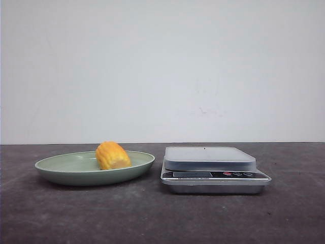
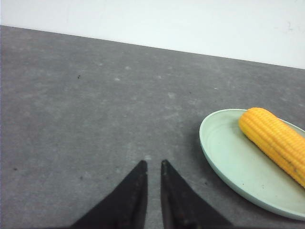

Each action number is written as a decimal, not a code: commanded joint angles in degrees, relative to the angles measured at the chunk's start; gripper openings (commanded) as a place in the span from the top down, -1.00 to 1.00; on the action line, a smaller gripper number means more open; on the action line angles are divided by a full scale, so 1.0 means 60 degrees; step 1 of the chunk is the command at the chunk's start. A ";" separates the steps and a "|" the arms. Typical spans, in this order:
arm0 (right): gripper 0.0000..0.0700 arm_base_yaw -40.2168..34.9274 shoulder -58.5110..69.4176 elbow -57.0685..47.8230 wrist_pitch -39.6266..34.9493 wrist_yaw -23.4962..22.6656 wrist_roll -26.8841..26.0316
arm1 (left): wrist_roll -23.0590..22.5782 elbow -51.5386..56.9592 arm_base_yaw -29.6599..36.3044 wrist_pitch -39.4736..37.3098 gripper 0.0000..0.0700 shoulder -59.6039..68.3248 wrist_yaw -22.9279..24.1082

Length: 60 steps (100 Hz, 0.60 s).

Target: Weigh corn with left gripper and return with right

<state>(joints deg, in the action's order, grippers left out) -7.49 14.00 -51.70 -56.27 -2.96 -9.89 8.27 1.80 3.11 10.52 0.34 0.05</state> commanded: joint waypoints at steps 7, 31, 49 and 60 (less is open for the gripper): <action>0.97 -0.0015 0.0011 -0.0124 0.0113 0.0000 -0.0087 | -0.0117 -0.0160 -0.0018 0.0036 1.00 -0.0011 -0.0011; 0.97 -0.0015 0.0011 -0.0124 0.0386 0.0335 -0.0095 | -0.0117 -0.0160 -0.0018 0.0036 1.00 -0.0011 -0.0011; 0.97 -0.0015 0.0011 -0.0124 0.0816 0.0834 -0.0058 | -0.0117 -0.0160 -0.0018 0.0036 1.00 -0.0011 -0.0011; 0.97 -0.0015 0.0004 -0.0124 0.0973 0.0812 -0.0058 | -0.0117 -0.0160 -0.0018 0.0036 1.00 -0.0011 -0.0011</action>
<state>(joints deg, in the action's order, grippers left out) -7.49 14.00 -51.70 -51.40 1.76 -9.89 8.27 1.80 3.11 10.50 0.34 0.05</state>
